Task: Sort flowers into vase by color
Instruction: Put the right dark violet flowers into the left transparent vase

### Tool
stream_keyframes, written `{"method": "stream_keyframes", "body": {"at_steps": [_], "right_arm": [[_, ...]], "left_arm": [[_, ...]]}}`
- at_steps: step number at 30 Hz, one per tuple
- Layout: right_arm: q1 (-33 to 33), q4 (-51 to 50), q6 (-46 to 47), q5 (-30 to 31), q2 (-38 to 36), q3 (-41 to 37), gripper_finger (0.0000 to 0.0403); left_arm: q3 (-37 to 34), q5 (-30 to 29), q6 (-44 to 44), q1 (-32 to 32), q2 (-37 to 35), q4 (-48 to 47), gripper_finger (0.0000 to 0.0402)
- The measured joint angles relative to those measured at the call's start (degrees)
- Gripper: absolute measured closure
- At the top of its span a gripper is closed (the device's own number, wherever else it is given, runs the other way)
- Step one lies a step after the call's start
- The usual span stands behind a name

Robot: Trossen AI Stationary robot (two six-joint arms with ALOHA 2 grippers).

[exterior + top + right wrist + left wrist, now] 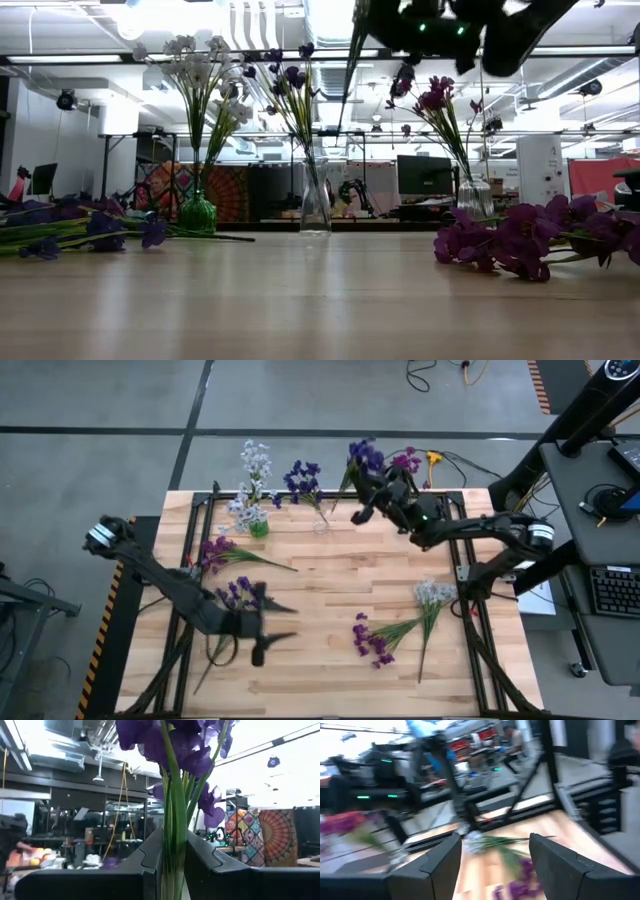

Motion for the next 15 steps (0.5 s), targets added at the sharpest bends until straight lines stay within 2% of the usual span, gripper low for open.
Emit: {"method": "stream_keyframes", "body": {"at_steps": [4, 10, 15], "right_arm": [[-1.8, 0.7, 3.8, -1.6, 3.8, 2.3, 0.0351], [-1.9, -0.2, 3.6, -1.7, 6.2, 5.7, 0.0351], [-1.9, -4.0, 3.1, -1.7, 6.0, 9.1, 0.0351]], "left_arm": [[-3.2, -6.3, -0.4, 0.0, -7.3, -2.5, 0.0187], [-8.8, -6.8, -2.0, -0.2, -13.9, -2.8, 0.0187], [-11.3, -6.8, -2.6, -0.2, -16.5, -2.7, 0.0187]]}}
